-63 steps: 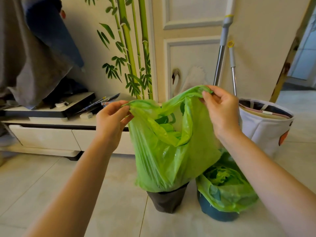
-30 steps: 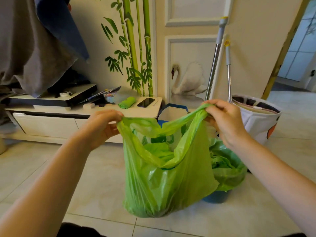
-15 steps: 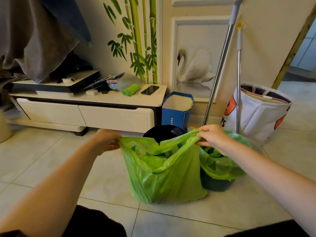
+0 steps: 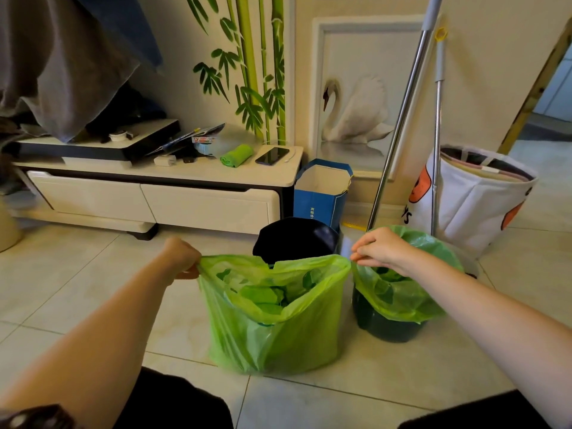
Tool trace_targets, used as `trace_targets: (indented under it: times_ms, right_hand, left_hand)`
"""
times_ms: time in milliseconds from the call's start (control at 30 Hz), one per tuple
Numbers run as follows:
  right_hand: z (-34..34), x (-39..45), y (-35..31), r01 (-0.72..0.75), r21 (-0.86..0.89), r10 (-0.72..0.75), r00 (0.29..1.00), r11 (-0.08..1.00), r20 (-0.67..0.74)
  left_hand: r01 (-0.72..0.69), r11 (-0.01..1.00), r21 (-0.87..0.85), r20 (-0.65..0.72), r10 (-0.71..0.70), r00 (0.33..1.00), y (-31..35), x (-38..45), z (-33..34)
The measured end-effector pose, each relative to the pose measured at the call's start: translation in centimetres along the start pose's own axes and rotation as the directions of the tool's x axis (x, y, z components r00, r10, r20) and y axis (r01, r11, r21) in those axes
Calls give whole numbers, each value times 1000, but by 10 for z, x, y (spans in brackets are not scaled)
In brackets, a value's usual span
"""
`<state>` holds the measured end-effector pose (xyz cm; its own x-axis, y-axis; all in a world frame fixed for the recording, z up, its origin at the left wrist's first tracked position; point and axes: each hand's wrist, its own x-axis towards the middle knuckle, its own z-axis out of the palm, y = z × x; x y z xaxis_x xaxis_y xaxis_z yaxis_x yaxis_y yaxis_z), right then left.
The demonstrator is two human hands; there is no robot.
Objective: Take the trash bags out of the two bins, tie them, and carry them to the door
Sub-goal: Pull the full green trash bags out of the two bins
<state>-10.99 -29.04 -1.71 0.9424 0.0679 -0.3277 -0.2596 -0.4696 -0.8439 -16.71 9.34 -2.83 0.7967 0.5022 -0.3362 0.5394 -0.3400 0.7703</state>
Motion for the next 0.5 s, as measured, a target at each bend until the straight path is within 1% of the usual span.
trace_targets:
  times_ms: [133, 200, 233, 300, 333, 367, 400, 500]
  right_hand:
    - [-5, 0, 1, 12, 15, -12, 1000, 1000, 2]
    - [-8, -1, 2, 8, 2, -8, 1000, 1000, 11]
    - [-9, -2, 3, 4, -6, -4, 1000, 1000, 17]
    - [-14, -4, 6, -5, -33, 6, 999, 999, 35]
    - [-16, -5, 8, -12, -55, 14, 999, 998, 42]
    - [-20, -6, 11, -23, -85, 27, 999, 996, 45]
    - [-24, -6, 14, -36, -117, 41, 998, 993, 44]
    - [-45, -3, 25, -106, -193, 115, 993, 975, 35]
  left_hand:
    - [-41, 988, 152, -3, 42, 999, 2, 4, 4]
    - [-69, 951, 302, -20, 78, 997, 4, 3, 9]
    - [-91, 905, 415, -27, 112, 993, 5, 2, 12]
    - [-122, 761, 637, -41, 191, 981, 10, -3, 21]
    - [-136, 710, 691, -42, 227, 973, 14, -5, 27]
    - [-157, 690, 707, -34, 255, 966, 19, -6, 34]
    - [-193, 692, 695, -22, 289, 957, 25, -8, 44]
    - [-347, 718, 603, 71, 385, 920, 52, -19, 81]
